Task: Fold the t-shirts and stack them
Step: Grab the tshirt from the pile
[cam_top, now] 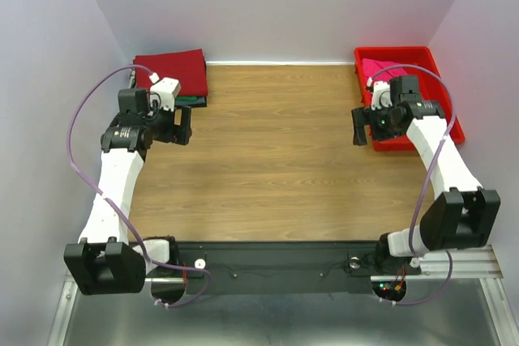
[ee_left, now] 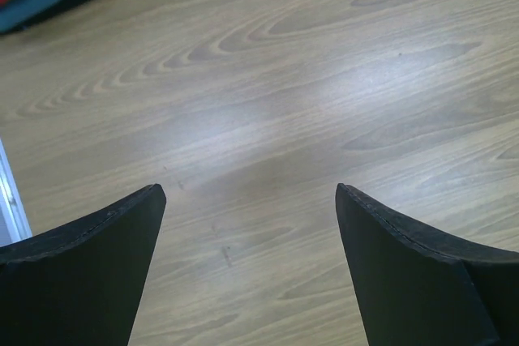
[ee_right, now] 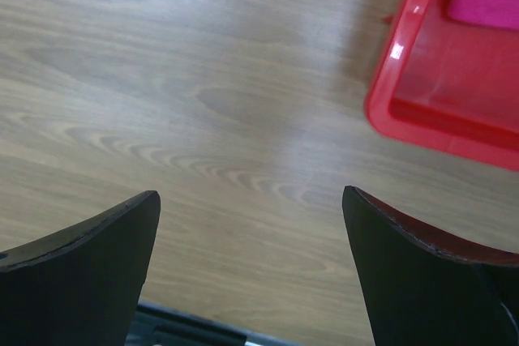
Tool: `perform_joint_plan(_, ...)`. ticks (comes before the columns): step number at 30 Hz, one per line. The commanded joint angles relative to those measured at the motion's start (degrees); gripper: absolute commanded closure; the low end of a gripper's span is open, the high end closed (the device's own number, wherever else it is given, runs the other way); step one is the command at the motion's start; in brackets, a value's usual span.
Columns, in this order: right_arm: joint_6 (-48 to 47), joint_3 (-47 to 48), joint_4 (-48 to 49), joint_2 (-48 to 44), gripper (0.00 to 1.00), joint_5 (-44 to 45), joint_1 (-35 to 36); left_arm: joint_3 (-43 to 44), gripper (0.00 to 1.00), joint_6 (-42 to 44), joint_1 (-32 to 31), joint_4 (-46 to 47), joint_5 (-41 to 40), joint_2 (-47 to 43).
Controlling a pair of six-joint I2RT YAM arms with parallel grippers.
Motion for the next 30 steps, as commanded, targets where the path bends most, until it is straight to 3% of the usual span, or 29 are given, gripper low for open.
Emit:
perform_joint_plan(1, -2.33, 6.74, 0.02, 3.92, 0.0, 3.5, -0.38, 3.18, 0.01, 2.5, -0.49, 4.32, 0.8, -1.97)
perform_joint_plan(7, -1.1, 21.6, 0.9, 18.23, 0.0, 2.1, -5.73, 14.69, 0.01, 2.14, -0.66, 2.75, 3.26, 7.07)
perform_joint_plan(12, 0.04, 41.1, 0.99, 33.08, 0.0, 1.92, -10.66, 22.87, 0.01, 2.68, -0.66, -0.6, 6.25, 15.34)
perform_joint_plan(20, 2.24, 66.77, 1.78, 58.2, 0.0, 12.19, -13.83, 35.15, 0.01, 2.59, -0.66, -5.15, 5.29, 27.63)
perform_joint_plan(30, 2.94, 68.56, 7.14, 70.54, 0.0, 12.82, -14.09, 49.15, 0.01, 2.5, -0.75, -14.13, 5.03, 39.69)
